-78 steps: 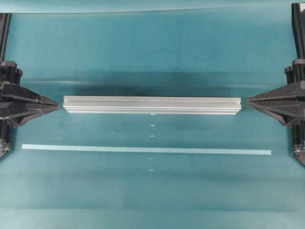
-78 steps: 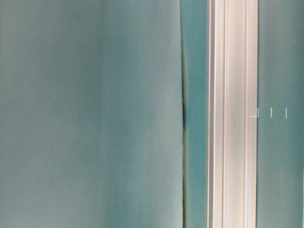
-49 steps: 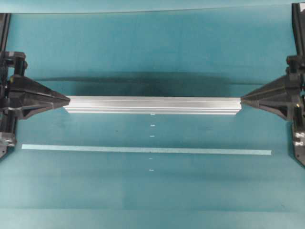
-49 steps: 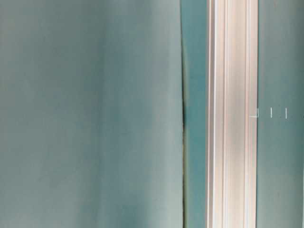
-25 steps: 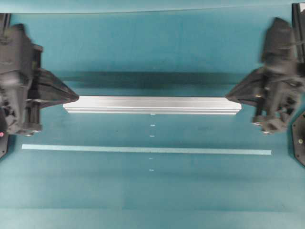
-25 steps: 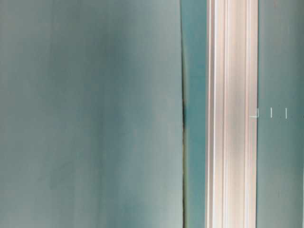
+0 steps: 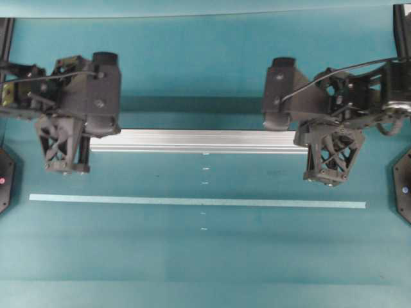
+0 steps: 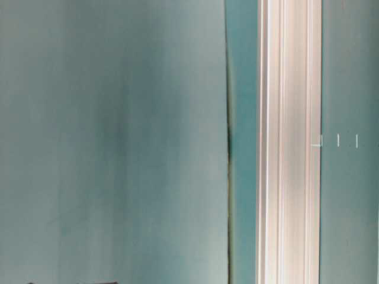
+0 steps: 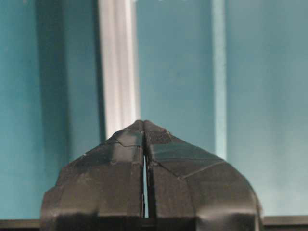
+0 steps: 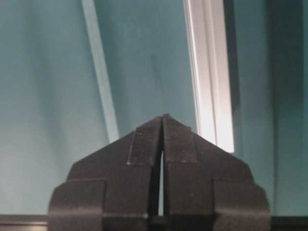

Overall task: Lift the metal rail with both hands and move it towards you.
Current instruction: 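Move both grippers inward over the two ends of the silver rail, then lower both grippers and close them on the rail ends, then lift the rail with both grippers and carry it away from the front, then carry the held rail with both grippers toward the front strip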

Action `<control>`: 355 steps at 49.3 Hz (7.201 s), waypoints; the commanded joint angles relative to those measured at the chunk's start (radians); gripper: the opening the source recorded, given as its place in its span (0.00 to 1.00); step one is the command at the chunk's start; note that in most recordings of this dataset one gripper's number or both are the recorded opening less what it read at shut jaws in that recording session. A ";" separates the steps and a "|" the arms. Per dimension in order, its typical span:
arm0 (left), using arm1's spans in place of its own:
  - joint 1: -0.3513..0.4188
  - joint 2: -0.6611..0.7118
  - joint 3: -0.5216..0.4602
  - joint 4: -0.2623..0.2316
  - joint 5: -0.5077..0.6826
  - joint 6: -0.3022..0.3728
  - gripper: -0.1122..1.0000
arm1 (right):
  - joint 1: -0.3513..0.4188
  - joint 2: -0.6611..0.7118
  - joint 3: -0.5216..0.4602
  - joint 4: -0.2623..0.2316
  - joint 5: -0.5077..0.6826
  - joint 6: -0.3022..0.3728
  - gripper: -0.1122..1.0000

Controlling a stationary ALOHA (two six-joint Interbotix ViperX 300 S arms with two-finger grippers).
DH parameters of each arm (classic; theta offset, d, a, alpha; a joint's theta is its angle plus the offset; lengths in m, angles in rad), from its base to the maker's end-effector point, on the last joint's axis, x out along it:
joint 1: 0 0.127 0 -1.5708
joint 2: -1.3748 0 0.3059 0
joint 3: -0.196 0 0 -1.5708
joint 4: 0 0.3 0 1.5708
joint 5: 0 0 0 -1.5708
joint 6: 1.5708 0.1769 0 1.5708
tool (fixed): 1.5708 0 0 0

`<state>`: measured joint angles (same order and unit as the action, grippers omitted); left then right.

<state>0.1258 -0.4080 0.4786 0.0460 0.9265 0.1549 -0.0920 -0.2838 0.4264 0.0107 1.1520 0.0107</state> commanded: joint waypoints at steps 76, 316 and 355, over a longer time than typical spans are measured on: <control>0.149 0.322 0.201 0.003 -0.403 0.046 0.94 | -0.143 0.219 0.308 -0.071 -0.580 -0.155 0.98; -0.060 0.153 -0.584 -0.006 0.537 -0.141 0.39 | -0.040 0.103 -0.535 0.034 0.466 0.043 0.49; -0.072 0.146 -0.348 -0.003 0.399 -0.146 0.39 | -0.008 0.025 -0.347 0.034 0.370 0.072 0.49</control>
<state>0.0660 -0.2408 0.1058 0.0399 1.3407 0.0153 -0.0997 -0.2301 0.0629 0.0460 1.5463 0.0491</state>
